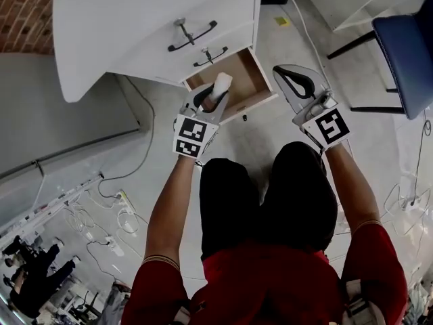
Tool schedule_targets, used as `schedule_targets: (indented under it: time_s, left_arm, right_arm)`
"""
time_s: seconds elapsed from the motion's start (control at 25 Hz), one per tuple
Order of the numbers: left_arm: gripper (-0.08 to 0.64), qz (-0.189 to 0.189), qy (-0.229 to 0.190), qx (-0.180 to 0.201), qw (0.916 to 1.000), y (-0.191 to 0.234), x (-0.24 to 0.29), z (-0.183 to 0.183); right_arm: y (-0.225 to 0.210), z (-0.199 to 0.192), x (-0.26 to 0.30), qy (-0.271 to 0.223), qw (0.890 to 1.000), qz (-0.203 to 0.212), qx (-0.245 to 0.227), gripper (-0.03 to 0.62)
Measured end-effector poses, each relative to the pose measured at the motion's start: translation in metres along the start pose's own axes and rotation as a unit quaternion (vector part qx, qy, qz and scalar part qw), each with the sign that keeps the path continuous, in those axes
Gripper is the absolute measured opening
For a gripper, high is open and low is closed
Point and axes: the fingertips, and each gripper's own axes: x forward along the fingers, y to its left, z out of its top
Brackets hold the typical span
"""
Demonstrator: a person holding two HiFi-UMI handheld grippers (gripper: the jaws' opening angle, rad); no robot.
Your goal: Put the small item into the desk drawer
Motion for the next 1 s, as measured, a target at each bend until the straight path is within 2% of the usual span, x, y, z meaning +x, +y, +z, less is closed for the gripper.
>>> schedule_targets:
  time_s: [0.2, 0.44, 0.72, 1.0]
  left_arm:
    - [0.144, -0.006, 0.023, 0.006, 0.9997, 0.012, 0.033, -0.036]
    - [0.144, -0.017, 0.044, -0.015, 0.9988, 0.015, 0.072, -0.073]
    - [0.146, -0.037, 0.079, 0.008, 0.9962, 0.016, 0.108, -0.106]
    - [0.146, -0.047, 0.100, 0.013, 0.9938, 0.018, 0.151, -0.126]
  right_arm:
    - [-0.002, -0.036, 0.011, -0.005, 1.000, 0.006, -0.016, 0.011]
    - [-0.003, -0.068, 0.021, -0.014, 0.999, 0.012, -0.044, 0.011]
    - [-0.002, -0.094, 0.029, -0.017, 0.996, 0.025, -0.080, 0.011]
    - [-0.010, -0.125, 0.037, -0.007, 0.997, 0.015, -0.072, 0.011]
